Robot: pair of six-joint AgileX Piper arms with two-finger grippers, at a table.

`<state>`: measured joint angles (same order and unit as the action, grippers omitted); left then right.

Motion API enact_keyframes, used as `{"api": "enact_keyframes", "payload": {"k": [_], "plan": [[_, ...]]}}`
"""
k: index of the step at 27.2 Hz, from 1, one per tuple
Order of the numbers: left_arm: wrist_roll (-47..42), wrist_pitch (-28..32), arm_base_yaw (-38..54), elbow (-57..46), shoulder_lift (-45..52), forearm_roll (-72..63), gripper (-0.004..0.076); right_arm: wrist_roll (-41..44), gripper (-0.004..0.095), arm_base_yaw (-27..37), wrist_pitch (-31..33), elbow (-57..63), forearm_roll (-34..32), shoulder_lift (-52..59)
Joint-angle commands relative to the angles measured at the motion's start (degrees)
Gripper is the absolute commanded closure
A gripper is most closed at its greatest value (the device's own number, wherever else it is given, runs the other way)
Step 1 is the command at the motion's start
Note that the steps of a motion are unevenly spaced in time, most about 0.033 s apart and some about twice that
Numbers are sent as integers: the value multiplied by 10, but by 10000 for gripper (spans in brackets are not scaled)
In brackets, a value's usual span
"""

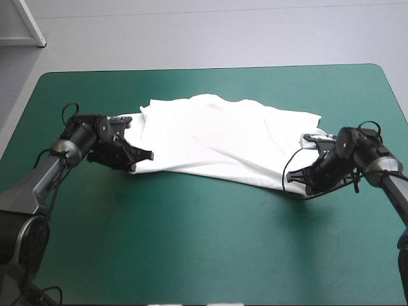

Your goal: Fold the cloth

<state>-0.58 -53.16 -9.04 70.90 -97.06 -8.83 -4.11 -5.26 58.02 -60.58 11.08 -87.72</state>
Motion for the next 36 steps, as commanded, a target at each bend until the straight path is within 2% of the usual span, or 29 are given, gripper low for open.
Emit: {"api": "enact_keyframes", "payload": {"k": [1,6,10,18,20,22,27,29,32,36], "plan": [[6,34,-2,-84,82,-21,732,-5,927,0,-7,35,1,56],[10,36,-2,-258,230,-25,732,-4,927,0,19,89,-19,118],[10,21,-2,-349,343,-54,732,1,927,0,48,136,-16,195],[20,33,-2,-380,374,-76,729,4,926,0,47,156,11,236],[24,28,-2,-380,374,-76,703,-2,904,0,48,156,18,235],[24,18,-2,-378,374,-77,635,-4,821,0,52,156,16,235],[32,-37,-2,-357,374,-76,371,-4,393,0,81,156,17,235],[32,-49,-2,-345,374,-76,298,-4,306,0,88,154,19,235],[32,-53,-2,-310,374,-71,272,-4,295,0,100,133,25,235],[33,-53,-2,-202,374,-44,272,-4,325,0,109,51,31,235]]}}
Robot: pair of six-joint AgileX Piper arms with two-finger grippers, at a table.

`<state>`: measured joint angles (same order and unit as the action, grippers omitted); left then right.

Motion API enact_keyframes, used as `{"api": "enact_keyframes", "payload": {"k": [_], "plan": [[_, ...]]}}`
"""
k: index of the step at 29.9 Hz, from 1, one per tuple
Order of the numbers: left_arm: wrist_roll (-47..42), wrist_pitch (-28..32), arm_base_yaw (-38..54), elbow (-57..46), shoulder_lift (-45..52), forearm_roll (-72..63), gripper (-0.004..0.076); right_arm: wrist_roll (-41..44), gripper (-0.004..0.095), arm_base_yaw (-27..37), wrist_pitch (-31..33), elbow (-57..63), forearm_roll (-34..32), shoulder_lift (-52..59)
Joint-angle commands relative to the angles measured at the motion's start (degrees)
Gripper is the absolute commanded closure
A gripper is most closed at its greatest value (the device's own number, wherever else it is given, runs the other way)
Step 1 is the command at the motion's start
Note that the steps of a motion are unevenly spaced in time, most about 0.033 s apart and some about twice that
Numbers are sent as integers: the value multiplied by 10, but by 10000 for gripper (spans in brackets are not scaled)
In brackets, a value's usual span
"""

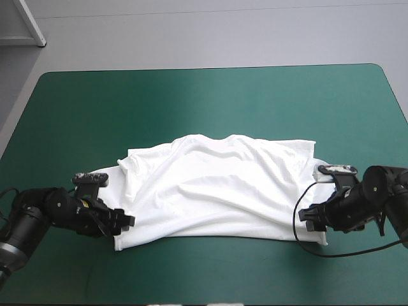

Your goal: Fold the cloth

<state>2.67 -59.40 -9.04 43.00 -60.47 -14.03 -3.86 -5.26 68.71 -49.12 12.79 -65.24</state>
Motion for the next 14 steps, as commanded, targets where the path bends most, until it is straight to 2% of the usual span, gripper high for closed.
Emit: {"api": "enact_keyframes", "payload": {"k": [1,3,6,10,12,14], "plan": [[1,11,-2,102,8,18,272,-6,335,0,2,-91,14,10],[1,13,-2,154,8,48,272,-6,359,0,2,-149,14,10],[-46,18,-1,207,4,128,296,-6,390,0,5,-219,14,10],[-102,-33,-1,210,-29,246,304,-6,416,0,26,-273,14,10],[-99,-45,3,206,-55,247,304,-6,416,0,26,-281,16,11],[-89,-31,18,205,-88,213,304,-6,416,0,26,-281,20,11]]}}
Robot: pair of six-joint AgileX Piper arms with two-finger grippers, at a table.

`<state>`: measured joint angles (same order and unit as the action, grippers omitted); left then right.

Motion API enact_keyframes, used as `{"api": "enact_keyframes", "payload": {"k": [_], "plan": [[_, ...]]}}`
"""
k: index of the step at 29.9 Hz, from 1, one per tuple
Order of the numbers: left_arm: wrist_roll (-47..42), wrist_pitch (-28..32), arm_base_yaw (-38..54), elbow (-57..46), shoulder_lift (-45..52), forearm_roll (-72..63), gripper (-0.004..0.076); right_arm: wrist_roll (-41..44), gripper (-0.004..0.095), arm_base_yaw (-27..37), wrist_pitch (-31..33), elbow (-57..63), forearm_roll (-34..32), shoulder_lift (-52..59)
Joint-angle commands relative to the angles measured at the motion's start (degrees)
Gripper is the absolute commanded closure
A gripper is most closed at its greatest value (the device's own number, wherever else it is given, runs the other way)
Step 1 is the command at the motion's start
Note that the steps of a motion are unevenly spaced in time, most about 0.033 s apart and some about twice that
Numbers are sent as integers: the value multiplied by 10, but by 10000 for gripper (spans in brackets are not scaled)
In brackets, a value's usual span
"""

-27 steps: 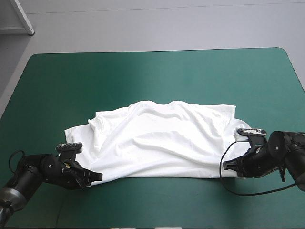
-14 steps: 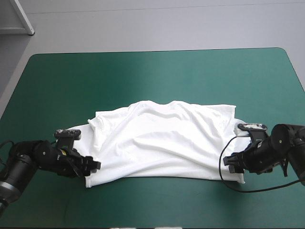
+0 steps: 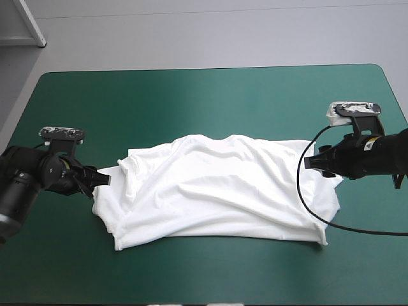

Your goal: Fold the cloth

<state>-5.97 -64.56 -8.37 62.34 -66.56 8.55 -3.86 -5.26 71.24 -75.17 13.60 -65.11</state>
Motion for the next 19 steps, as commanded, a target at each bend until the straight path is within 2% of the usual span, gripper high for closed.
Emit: {"api": "enact_keyframes", "payload": {"k": [1,9,19], "plan": [[-3,27,21,12,-40,-29,304,-5,416,0,1,-21,15,10],[19,72,122,12,-142,-100,304,-5,417,0,1,-21,17,10],[23,120,129,13,-238,-104,305,-5,444,0,1,-21,17,10]]}}
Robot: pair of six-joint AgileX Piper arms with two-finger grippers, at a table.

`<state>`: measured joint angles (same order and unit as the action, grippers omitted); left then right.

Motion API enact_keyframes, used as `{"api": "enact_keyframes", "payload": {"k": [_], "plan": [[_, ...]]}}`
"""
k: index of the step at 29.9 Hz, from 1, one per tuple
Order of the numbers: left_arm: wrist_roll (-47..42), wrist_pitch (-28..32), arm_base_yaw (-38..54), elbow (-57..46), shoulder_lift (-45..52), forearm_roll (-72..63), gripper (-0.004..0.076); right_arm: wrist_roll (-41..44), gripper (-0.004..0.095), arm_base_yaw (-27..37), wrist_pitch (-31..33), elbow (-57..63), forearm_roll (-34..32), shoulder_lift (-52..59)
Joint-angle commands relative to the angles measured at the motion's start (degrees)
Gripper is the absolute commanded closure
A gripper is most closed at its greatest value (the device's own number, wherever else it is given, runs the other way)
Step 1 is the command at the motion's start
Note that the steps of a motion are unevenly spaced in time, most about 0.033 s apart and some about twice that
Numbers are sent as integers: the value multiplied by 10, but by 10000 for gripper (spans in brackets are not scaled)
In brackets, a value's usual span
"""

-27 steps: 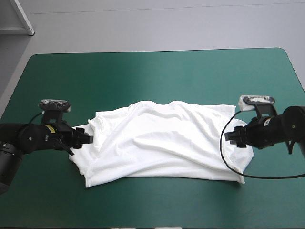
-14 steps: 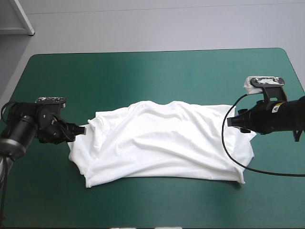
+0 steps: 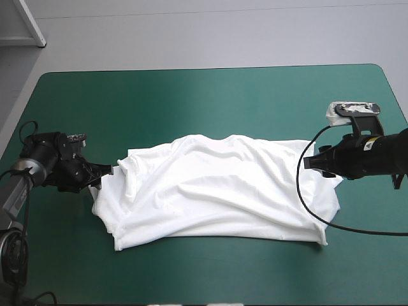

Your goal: Fold the cloth

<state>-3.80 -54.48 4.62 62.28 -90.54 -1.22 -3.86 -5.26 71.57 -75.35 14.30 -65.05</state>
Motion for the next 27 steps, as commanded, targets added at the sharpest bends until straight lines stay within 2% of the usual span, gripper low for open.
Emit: {"api": "enact_keyframes", "payload": {"k": [1,4,7,9,14,21,27], "plan": [[1,22,0,15,-5,-6,305,-5,444,0,-2,-19,10,9],[-20,33,0,17,-18,5,307,-5,448,0,-2,-19,10,9],[-42,35,0,17,-25,12,369,-5,456,0,-2,-19,7,9],[-42,42,0,17,-25,12,454,-5,462,0,-2,-19,4,8],[-42,51,0,17,-25,9,732,-5,472,0,-2,-19,-1,8],[-42,39,0,26,-19,8,731,-5,519,0,-2,-19,-1,8],[-22,13,0,72,19,-17,731,-5,542,0,-2,-19,-1,8]]}}
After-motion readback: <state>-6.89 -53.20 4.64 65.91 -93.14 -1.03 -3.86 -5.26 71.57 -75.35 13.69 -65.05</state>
